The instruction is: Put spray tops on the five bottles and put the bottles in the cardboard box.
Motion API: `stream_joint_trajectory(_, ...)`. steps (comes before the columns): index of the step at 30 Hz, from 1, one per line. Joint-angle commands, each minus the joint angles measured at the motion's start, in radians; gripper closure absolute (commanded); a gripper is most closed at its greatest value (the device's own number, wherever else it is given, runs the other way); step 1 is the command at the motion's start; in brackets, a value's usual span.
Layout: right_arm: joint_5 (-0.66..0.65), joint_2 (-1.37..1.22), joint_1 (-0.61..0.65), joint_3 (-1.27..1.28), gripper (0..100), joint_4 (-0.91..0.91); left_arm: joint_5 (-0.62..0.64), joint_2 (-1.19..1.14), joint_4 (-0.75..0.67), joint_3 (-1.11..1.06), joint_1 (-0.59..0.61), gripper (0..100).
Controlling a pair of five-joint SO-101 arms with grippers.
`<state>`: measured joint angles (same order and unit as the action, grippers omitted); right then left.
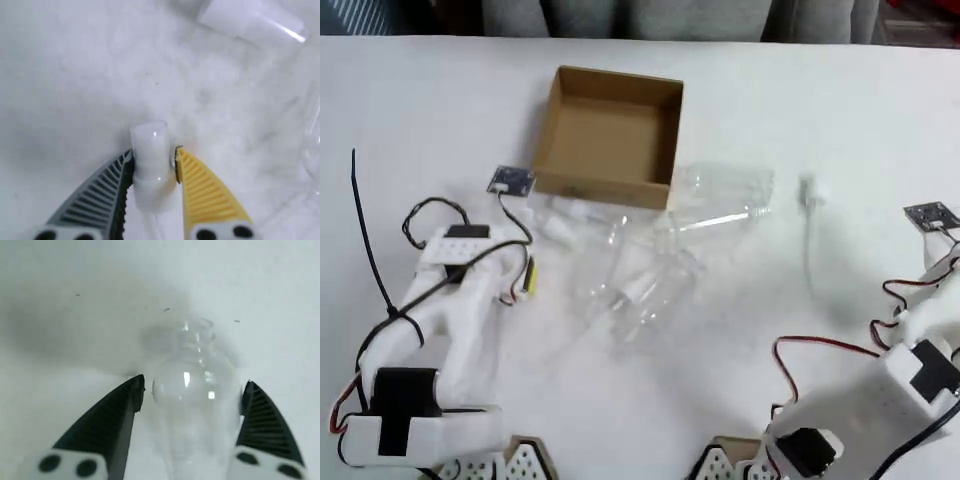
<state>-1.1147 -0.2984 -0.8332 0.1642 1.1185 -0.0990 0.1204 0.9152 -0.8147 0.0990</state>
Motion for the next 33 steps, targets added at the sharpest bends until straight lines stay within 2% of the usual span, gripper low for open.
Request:
stream_joint_trajectory(1,-0.029,0.127,-0.036,-0.037,73.4,0.073,-0.009,0.047,-0.018,-0.002,-0.007,98)
stream_joint_trajectory(6,-0.173,0.245,-0.088,0.029,73.5,0.150,-0.011,0.047,-0.018,-0.002,-0.007,98)
stream_joint_trajectory(10,-0.233,0.321,-0.105,0.150,76.3,0.079,-0.011,0.047,-0.018,-0.002,-0.007,98)
stream_joint_trajectory(20,-0.235,0.338,-0.045,0.348,76.5,-0.291,-0.011,0.053,-0.021,-0.012,0.008,98)
stream_joint_trajectory(27,-0.242,0.263,-0.008,0.344,76.5,-0.392,-0.011,0.053,-0.021,-0.011,0.015,98)
stream_joint_trajectory(33,-0.244,0.245,0.015,0.342,76.5,-0.403,-0.011,0.053,-0.021,-0.011,0.015,98)
